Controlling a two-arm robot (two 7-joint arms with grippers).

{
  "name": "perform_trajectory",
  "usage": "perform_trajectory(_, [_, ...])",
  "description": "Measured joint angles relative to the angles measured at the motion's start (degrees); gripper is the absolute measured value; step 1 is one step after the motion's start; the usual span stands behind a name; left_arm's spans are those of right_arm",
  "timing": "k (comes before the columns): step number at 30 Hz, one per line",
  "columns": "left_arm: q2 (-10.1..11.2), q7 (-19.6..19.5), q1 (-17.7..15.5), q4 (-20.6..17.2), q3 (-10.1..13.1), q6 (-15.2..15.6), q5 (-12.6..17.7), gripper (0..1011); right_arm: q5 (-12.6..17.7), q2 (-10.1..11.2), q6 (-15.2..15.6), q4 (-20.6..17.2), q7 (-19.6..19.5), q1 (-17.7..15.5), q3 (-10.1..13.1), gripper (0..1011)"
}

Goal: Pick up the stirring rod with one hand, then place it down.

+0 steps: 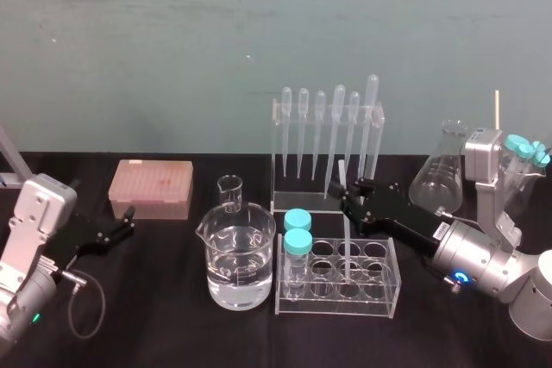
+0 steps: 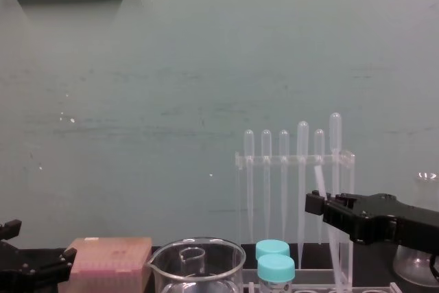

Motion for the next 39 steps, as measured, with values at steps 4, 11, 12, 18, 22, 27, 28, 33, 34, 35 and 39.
perform_trajectory(4, [0.00,0.00,0.00,0.00,0.00,0.00,0.00,1000,0.05,0.01,-0.01,-0.02,0.00,0.00,0.01,212])
perform_trajectory(11, [0.00,0.00,0.00,0.00,0.00,0.00,0.00,1000,0.12,0.02,-0.03,-0.06,0.02,0.00,0.03,442])
perform_trajectory(12, [0.00,0.00,0.00,0.00,0.00,0.00,0.00,1000,0.12,0.02,-0.03,-0.07,0.02,0.00,0.03,474])
perform_trajectory(18, [0.00,0.00,0.00,0.00,0.00,0.00,0.00,1000,0.16,0.02,-0.03,-0.10,0.02,0.00,0.03,677])
perform_trajectory(22, [0.00,0.00,0.00,0.00,0.00,0.00,0.00,1000,0.17,0.02,-0.04,-0.10,0.02,0.00,0.02,787])
perform_trajectory(27, [0.00,0.00,0.00,0.00,0.00,0.00,0.00,1000,0.12,0.13,0.18,-0.54,-0.48,-0.17,0.17,950])
perform_trajectory(28, [0.00,0.00,0.00,0.00,0.00,0.00,0.00,1000,0.00,0.24,0.40,-0.92,-1.15,-0.36,0.34,958])
perform_trajectory(33, [0.00,0.00,0.00,0.00,0.00,0.00,0.00,1000,-2.37,1.15,2.37,-4.98,-11.52,-3.39,3.74,1003])
perform_trajectory(34, [0.00,0.00,0.00,0.00,0.00,0.00,0.00,1000,-2.80,1.29,2.64,-5.68,-13.38,-4.00,4.38,1003])
perform_trajectory(35, [0.00,0.00,0.00,0.00,0.00,0.00,0.00,1000,-3.25,1.46,2.88,-6.43,-15.22,-4.71,5.09,1003])
perform_trajectory(39, [0.00,0.00,0.00,0.00,0.00,0.00,0.00,1000,-5.98,2.00,4.22,-9.45,-23.98,-8.22,7.90,1003])
